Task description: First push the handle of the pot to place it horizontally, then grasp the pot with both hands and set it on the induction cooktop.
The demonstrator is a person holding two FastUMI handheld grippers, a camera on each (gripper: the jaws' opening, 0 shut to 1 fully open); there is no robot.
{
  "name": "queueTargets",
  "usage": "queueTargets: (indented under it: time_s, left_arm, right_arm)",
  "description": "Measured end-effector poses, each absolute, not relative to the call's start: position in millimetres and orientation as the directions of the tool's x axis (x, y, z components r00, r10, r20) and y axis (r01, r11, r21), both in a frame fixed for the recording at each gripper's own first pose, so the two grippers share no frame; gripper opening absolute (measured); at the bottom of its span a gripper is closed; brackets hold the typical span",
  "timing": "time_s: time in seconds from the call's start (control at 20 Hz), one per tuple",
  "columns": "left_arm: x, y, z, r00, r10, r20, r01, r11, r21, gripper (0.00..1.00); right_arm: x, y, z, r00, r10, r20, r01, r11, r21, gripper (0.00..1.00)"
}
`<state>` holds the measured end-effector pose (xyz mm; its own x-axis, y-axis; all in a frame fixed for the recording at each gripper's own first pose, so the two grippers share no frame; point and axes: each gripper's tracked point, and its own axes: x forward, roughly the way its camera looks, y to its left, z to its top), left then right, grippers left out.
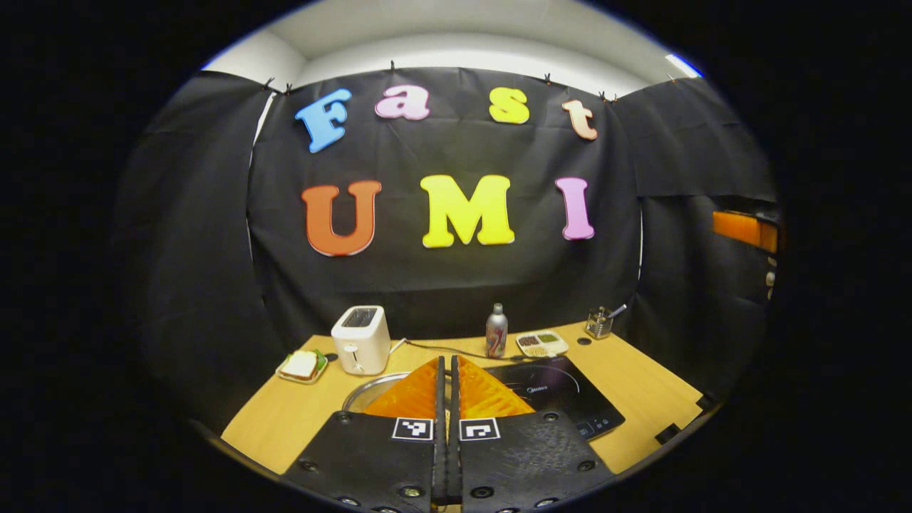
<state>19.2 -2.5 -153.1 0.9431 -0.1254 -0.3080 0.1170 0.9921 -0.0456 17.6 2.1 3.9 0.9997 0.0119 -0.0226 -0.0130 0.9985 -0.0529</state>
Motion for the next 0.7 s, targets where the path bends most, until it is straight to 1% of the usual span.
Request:
queueTargets:
  time_s: [0.05,0.15,0.35,0.45,0.7]
  left_arm:
    - [19.3,-0.3,-177.0,0.925,-0.124,-0.359,0.109,0.992,-0.061,0.00]
    - [18.5,10.2,-221.1,0.899,-0.106,-0.426,0.083,0.994,-0.071,0.00]
    - [8.3,29.0,-294.1,0.839,-0.068,-0.540,0.033,0.997,-0.074,0.00]
    - [2.7,34.1,-320.9,0.811,-0.058,-0.582,0.023,0.997,-0.068,0.00]
    - [7.9,54.4,-354.4,0.780,-0.019,-0.625,-0.019,0.998,-0.055,0.00]
  right_arm:
    - [15.4,-1.7,1.5,1.000,0.001,-0.030,-0.003,0.998,-0.057,0.98]
    - [13.1,-9.3,-2.9,0.999,-0.023,-0.044,0.020,0.998,-0.064,0.98]
    - [6.1,-22.3,-14.0,0.994,-0.072,-0.078,0.067,0.995,-0.074,0.98]
    - [4.5,-26.6,-18.7,0.991,-0.090,-0.097,0.083,0.994,-0.078,0.98]
    - [2.7,-28.8,-28.4,0.984,-0.110,-0.140,0.097,0.991,-0.093,0.98]
